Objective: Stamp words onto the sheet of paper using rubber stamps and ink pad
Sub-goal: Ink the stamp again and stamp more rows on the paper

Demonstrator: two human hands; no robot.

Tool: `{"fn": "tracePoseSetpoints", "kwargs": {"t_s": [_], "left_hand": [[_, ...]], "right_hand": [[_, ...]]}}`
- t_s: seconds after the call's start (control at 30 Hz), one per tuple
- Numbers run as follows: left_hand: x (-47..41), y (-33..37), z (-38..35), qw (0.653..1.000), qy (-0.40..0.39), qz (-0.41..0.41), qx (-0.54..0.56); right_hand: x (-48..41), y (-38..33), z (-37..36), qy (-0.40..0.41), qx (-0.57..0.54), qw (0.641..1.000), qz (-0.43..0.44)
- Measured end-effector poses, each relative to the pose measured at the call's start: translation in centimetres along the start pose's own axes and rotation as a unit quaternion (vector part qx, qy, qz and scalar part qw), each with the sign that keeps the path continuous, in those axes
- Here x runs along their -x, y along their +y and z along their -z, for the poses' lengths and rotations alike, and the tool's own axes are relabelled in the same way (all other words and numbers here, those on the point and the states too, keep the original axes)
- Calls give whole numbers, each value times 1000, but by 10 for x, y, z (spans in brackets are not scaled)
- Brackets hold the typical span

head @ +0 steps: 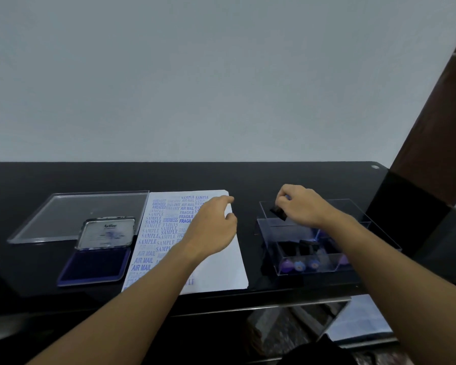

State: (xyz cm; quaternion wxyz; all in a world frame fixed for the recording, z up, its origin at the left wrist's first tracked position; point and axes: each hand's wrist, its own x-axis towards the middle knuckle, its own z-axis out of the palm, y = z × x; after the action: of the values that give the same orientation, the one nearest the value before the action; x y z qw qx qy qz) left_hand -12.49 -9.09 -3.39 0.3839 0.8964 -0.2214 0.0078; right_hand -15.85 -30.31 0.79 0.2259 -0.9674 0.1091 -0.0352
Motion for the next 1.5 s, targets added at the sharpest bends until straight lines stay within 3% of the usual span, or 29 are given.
{"fn": "tracePoseSetpoints", "kwargs": {"t_s": [0.47, 0.83, 1.23, 1.5], "left_hand": [[31, -63, 91, 997, 66, 33, -3], [66, -129, 161, 987, 130, 99, -1], [88, -182, 183, 978, 159, 132, -26], [97, -216, 174, 976, 126, 125, -126]], "right_hand": [[5, -99, -20, 16, -31, 996, 83], [5, -203, -87, -37, 7, 983, 180], [7, -258, -127, -77, 23, 963, 259], [9, -273, -151, -136, 25, 953, 270]]}}
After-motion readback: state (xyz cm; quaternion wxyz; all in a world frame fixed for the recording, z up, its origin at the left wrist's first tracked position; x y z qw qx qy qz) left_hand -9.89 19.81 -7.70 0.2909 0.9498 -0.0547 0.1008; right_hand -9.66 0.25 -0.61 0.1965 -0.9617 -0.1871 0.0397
